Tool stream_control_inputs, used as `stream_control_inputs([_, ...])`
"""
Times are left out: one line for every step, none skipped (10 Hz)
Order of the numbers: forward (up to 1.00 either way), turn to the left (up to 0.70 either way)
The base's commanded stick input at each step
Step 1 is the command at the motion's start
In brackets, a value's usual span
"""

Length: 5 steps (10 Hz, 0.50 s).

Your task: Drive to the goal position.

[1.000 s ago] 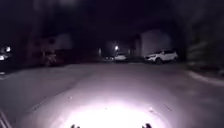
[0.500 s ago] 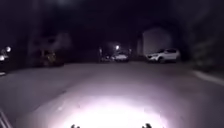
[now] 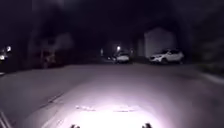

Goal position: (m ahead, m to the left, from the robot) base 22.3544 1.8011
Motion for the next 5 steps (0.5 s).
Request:
stream_control_inputs([0.85,0.00])
stream_control_inputs([0.85,0.00])
stream_control_inputs([0.85,0.00])
stream_control_inputs([0.85,0.00])
stream_control_inputs([0.85,0.00])
